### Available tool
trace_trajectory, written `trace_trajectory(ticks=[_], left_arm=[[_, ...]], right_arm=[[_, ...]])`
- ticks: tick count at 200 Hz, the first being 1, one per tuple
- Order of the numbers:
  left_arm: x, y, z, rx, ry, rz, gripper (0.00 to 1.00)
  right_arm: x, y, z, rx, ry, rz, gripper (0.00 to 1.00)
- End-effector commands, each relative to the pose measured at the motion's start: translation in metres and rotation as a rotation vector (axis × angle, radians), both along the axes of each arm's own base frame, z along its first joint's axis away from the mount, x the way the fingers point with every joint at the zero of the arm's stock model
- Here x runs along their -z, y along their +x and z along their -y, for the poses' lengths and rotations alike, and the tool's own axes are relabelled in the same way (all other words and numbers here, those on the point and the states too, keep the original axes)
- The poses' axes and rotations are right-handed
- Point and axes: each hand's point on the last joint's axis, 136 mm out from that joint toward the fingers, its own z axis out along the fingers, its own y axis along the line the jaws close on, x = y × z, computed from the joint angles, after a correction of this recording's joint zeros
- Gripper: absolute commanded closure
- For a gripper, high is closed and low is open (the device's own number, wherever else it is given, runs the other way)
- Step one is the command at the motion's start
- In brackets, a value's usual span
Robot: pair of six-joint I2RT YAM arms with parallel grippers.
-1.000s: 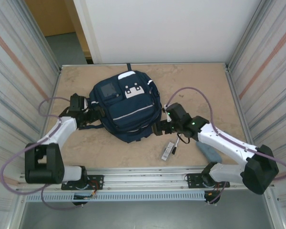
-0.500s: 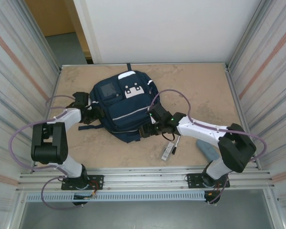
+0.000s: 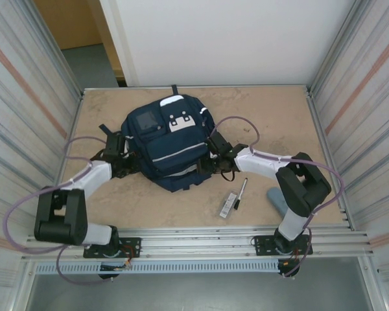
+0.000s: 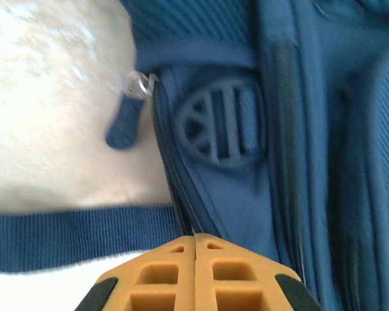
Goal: Pack books, pencil case, and school supplies into a backpack
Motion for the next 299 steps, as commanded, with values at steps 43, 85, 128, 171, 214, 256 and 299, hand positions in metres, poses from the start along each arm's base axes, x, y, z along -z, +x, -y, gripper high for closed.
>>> trace_trajectory(ticks=[43,85,128,171,214,256,299], left_arm=[[-0.015,-0.049,0.069,0.081,-0.054,0.083,1.0],[-0.057,-0.025,0.019,0.021,0.086,0.204,0.18],[-0.064,0.025,-0.034,-0.068,-0.007,0.215,0.16],[-0.043,0.077,-0.035,0.025,0.021,0.196,0.18],[-0.002,0.097,-0.017,0.069,0.012,0.11,0.37],[0.006,0.087,-0.001,0.136,0.106,0.098,0.94],[-0.005,0.045,0.002,0.097,0.062,0.083,1.0]], right_arm=[[-0.015,0.055,0.044,0.145,-0.011,0.036,0.27],[-0.061,0.038,0.045,0.047,-0.103,0.152,0.15],[-0.094,-0.001,0.008,-0.107,-0.189,0.267,0.1],[-0.098,-0.034,-0.025,-0.191,-0.171,0.305,0.09],[-0.072,-0.052,-0.044,-0.228,-0.191,0.276,0.1],[-0.039,-0.051,-0.044,-0.241,-0.23,0.205,0.13],[-0.021,-0.032,-0.026,-0.179,-0.234,0.148,0.13]])
